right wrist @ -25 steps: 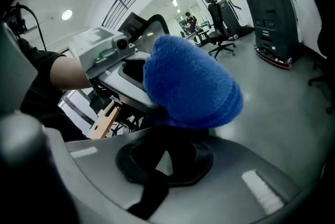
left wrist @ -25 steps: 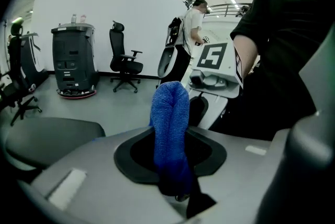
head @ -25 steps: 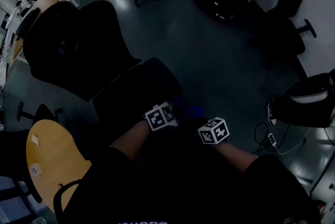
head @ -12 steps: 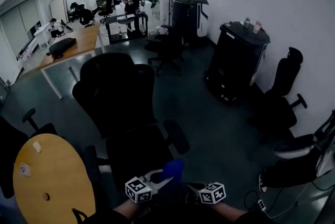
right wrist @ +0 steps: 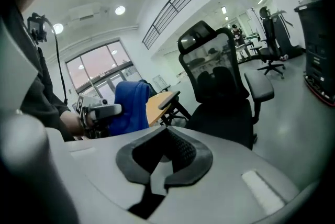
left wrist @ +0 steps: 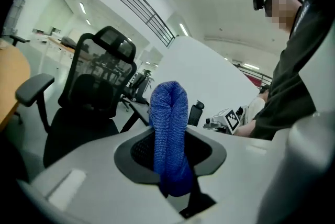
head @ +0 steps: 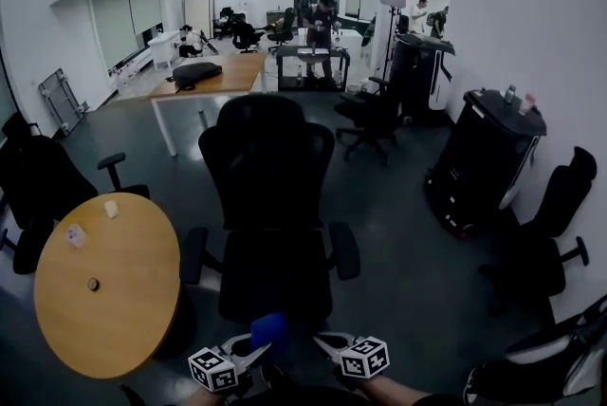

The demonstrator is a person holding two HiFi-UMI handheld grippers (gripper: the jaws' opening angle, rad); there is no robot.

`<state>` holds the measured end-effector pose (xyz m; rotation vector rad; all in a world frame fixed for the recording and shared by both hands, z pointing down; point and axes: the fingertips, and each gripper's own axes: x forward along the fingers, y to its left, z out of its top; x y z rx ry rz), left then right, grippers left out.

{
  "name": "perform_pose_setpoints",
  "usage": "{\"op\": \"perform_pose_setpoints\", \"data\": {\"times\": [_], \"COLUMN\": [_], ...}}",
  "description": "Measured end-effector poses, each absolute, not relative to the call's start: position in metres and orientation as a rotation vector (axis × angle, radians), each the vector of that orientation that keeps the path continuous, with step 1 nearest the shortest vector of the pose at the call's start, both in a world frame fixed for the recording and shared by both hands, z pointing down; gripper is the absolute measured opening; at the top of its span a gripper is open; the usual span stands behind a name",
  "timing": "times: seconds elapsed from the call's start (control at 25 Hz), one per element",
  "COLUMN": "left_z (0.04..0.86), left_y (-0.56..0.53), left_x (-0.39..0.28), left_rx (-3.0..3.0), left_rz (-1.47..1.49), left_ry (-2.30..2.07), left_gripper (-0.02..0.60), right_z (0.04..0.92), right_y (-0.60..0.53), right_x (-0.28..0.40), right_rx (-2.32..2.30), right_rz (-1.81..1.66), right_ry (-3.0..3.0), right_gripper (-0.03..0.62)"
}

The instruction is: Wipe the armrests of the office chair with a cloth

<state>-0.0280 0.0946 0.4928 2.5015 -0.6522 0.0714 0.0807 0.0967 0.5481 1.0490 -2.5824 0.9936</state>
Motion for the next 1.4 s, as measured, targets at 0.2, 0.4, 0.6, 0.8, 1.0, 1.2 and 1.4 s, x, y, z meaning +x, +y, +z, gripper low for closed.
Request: {"op": "perform_pose_setpoints", "data": {"times": [0.2, 0.4, 0.6, 0.8, 1.0, 1.2, 1.4], "left_z": [0.475, 0.445, 0.426, 0.392, 0.386, 0.386, 0.381], "left_y": [0.134, 0.171, 0.184, 0.184, 0.191, 0.195, 0.200], "left_x": [-0.032, -0.043, -0.040, -0.069, -0.089, -0.095, -0.098], "left_rx": [2.449, 2.469, 2.577, 2.640, 2.634, 2.652, 2.672], "left_rz": [-0.004, -0.007, -0.004, -0.016, -0.049, -0.024, -0.037], "left_ry": [-0.889, -0.979, -0.906, -0.922, -0.904, -0.879, -0.881], "left_gripper": [0.126, 0.126, 0.126, 0.126, 0.126, 0.124, 0.124], "right_z": [0.520, 0.472, 0.435, 0.408, 0.404, 0.408, 0.402], "right_y": [0.122, 0.152, 0.164, 0.173, 0.188, 0.197, 0.198], "right_x": [0.083, 0.077, 0.066, 0.032, 0.009, -0.001, -0.010], "right_rx": [1.044, 1.102, 1.200, 1.274, 1.296, 1.313, 1.298], "right_rz": [0.916, 0.732, 0.566, 0.479, 0.446, 0.472, 0.453], "right_ry": [-2.663, -2.721, -2.734, -2.774, -2.772, -2.758, -2.776], "right_gripper": [0.003, 0.003, 0.003, 0.003, 0.003, 0.003, 0.003]}}
